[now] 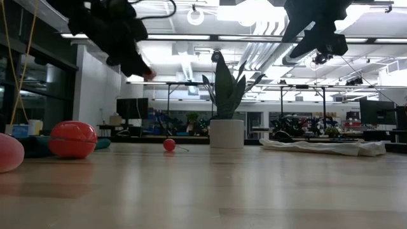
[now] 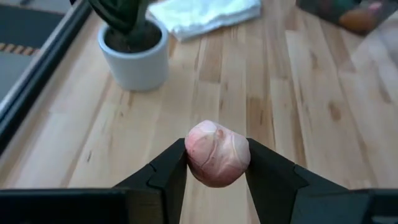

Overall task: Pick and placing Produce into tupperware
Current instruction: Put the top pink peach into the black bin

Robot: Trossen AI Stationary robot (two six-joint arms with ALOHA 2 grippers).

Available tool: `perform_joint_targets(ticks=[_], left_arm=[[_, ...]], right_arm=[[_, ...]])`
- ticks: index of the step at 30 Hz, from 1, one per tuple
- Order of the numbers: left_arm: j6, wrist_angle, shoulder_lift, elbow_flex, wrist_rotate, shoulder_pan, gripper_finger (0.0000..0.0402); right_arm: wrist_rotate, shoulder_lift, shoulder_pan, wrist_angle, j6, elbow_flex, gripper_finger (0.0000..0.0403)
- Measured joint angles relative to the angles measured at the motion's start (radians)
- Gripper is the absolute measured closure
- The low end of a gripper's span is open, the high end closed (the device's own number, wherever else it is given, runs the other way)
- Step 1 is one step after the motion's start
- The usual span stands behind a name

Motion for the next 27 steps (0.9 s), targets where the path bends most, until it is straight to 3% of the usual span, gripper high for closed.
perform_joint_targets(ticks=[27], left_arm=[[-0.18,0.056,-0.28,0.0,0.034,0.0,0.0261]], right_arm=[[0.0,0.0,0.0,0.001,-0.004,0.0,0.0245]])
